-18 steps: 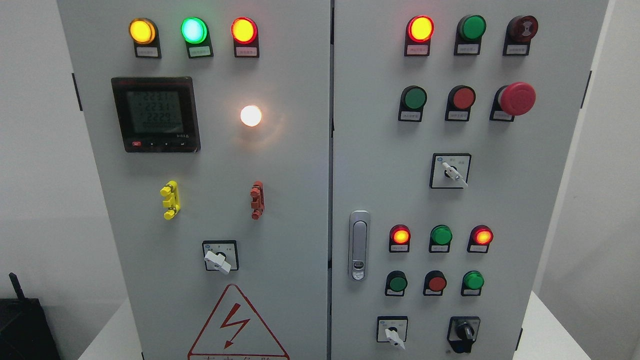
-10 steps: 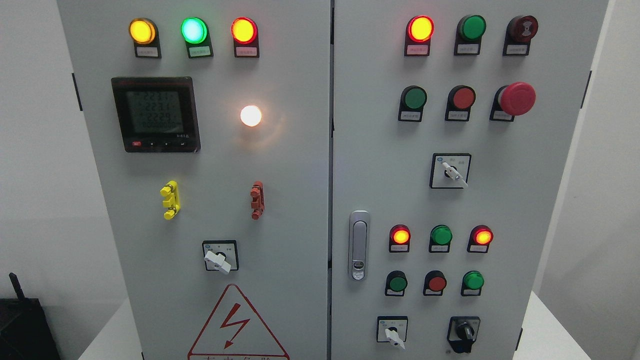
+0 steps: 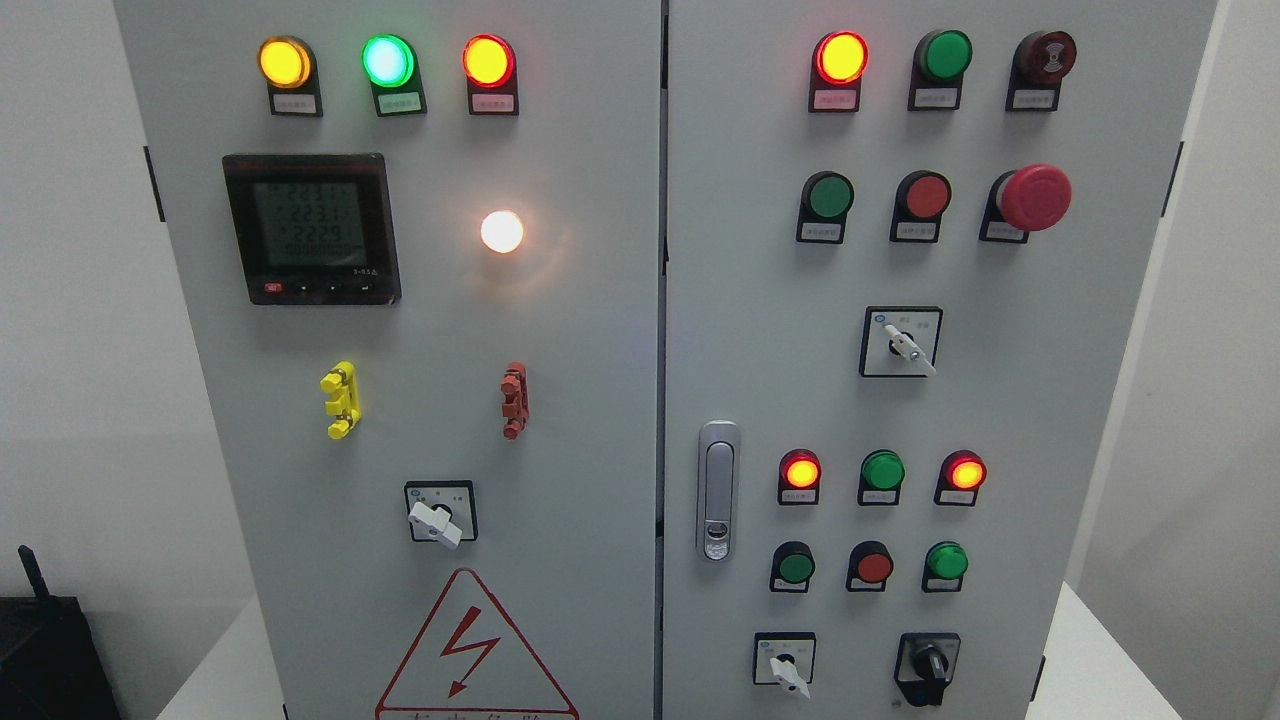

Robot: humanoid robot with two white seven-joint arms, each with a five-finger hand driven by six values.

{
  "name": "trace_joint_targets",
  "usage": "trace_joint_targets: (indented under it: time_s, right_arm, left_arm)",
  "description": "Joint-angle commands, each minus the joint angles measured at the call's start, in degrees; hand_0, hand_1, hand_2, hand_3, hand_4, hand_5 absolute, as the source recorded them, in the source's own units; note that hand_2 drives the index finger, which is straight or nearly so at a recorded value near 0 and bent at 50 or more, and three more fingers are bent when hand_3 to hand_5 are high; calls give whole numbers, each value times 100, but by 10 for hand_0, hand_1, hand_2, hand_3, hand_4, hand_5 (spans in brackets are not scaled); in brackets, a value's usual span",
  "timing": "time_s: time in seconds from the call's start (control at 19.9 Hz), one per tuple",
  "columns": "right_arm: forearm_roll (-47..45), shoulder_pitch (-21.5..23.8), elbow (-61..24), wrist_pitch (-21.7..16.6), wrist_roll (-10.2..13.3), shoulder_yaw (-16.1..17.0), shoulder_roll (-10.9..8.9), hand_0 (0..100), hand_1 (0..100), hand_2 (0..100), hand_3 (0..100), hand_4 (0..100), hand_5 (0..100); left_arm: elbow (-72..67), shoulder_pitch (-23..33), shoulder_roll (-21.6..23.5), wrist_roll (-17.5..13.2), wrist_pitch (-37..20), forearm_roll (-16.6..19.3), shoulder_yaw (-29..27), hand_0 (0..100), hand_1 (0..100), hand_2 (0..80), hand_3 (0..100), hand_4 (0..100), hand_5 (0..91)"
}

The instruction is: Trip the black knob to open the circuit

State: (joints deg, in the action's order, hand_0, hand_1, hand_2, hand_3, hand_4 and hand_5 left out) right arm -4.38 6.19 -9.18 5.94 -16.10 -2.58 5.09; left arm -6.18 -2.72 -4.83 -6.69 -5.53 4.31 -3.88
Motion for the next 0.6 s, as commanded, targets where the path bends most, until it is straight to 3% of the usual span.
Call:
trace_joint_targets:
  time_s: [0.0, 0.1, 0.2, 0.55]
  right_arm:
    - [-19, -91, -66, -92, 185, 30, -8, 0, 203, 0, 0, 0, 0]
    - [16, -100, -66, -547, 588, -22, -8, 0, 200, 0, 0, 0, 0]
    - [42, -109, -75, -857, 809, -49, -8, 0, 198, 0, 0, 0, 0]
    - [34, 84, -1171, -884, 854, -32, 1, 0, 193, 0, 0, 0, 0]
  left_arm:
    - [143, 0, -1, 1, 0, 0, 1, 120, 389, 0, 0, 0, 0]
    - [143, 0, -1, 1, 0, 0, 1, 120, 389, 0, 0, 0, 0]
    - [143, 0, -1, 1, 0, 0, 1, 120, 389, 0, 0, 0, 0]
    - [143, 0, -1, 1, 8, 0, 1, 120, 389, 0, 0, 0, 0]
